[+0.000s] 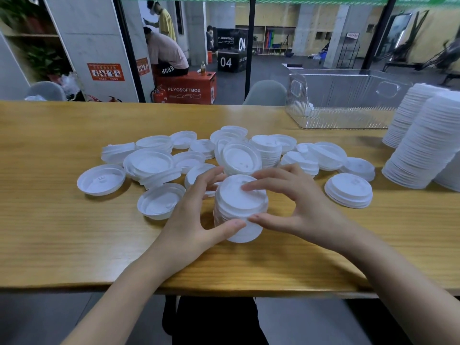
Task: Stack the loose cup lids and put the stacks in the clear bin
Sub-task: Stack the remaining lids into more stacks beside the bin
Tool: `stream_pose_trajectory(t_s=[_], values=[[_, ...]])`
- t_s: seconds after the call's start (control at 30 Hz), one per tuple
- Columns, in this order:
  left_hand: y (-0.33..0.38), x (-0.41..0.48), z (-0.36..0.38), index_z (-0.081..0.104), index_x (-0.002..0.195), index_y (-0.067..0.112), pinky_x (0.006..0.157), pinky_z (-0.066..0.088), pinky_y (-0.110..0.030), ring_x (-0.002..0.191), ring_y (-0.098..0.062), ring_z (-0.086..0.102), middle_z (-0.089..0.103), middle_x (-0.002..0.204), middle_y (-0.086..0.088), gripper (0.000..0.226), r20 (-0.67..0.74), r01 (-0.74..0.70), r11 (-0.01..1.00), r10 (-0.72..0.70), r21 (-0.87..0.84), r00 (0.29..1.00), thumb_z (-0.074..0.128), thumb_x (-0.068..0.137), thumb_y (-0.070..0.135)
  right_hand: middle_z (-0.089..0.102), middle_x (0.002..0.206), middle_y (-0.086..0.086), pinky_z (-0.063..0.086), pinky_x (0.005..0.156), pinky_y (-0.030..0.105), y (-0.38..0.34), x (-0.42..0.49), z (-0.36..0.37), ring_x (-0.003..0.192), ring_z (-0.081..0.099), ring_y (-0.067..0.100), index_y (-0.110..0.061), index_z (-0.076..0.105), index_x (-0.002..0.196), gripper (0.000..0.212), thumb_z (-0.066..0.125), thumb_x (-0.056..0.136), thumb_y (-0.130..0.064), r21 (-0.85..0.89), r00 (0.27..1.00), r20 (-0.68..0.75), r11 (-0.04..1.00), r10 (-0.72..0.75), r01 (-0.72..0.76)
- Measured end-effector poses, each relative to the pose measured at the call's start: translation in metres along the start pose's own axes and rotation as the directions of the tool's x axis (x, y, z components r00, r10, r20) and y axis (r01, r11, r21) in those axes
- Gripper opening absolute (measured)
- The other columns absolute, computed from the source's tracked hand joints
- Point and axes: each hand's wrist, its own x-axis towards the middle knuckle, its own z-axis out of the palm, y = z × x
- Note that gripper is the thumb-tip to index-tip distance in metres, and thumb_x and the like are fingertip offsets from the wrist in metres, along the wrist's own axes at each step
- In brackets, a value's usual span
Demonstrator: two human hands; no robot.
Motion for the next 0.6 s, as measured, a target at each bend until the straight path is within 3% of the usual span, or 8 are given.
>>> stream_pose_trajectory(t_s=[0.23, 0.4, 0.53, 0.6], values=[[-0.002, 0.001, 0.000, 0.043, 0.135, 0.044, 0.100, 0.037, -0.012, 0.128, 0.002, 0.046, 0.051, 0.132, 0.028, 0.072, 0.006, 0.012, 1.000, -0.012, 0.009, 1.000, 0.067, 0.070, 0.063, 0.055, 0.129, -0.027, 0.034, 0.104, 0.035, 0.000, -0.002, 0.001, 0.116, 0.040, 0.003, -0.048, 0.061, 0.124, 0.052, 0.057, 0.077, -0.070, 0.004, 1.000, 0.015, 1.000, 0.001, -0.001], [0.000, 0.007, 0.002, 0.045, 0.125, 0.052, 0.092, 0.030, 0.001, 0.121, 0.013, 0.042, 0.047, 0.125, 0.039, 0.062, 0.005, 0.042, 0.998, -0.042, 0.052, 0.999, 0.068, 0.069, 0.062, 0.059, 0.122, -0.028, 0.039, 0.102, 0.036, 0.021, -0.003, -0.014, 0.118, 0.047, 0.008, -0.044, 0.061, 0.122, 0.043, 0.059, 0.082, -0.061, 0.030, 0.991, -0.129, 0.999, 0.024, -0.021], [0.000, 0.023, 0.007, 0.045, 0.133, 0.047, 0.099, 0.033, -0.008, 0.124, 0.009, 0.041, 0.050, 0.125, 0.032, 0.068, 0.037, 0.028, 0.993, -0.032, 0.113, 0.999, 0.067, 0.072, 0.068, 0.063, 0.121, -0.017, 0.038, 0.099, 0.045, 0.055, 0.004, -0.031, 0.117, 0.048, 0.021, -0.037, 0.064, 0.118, 0.042, 0.059, 0.082, -0.057, -0.140, 0.965, -0.222, 0.975, 0.138, -0.171], [0.004, 0.034, 0.010, 0.046, 0.133, 0.042, 0.095, 0.030, -0.004, 0.121, 0.011, 0.039, 0.048, 0.123, 0.032, 0.069, 0.074, 0.019, 0.989, -0.030, 0.146, 0.997, 0.067, 0.074, 0.069, 0.061, 0.128, -0.010, 0.031, 0.099, 0.040, 0.071, 0.008, -0.038, 0.124, 0.043, 0.028, -0.031, 0.063, 0.123, 0.040, 0.066, 0.087, -0.048, -0.275, 0.953, -0.231, 0.926, 0.199, -0.260]])
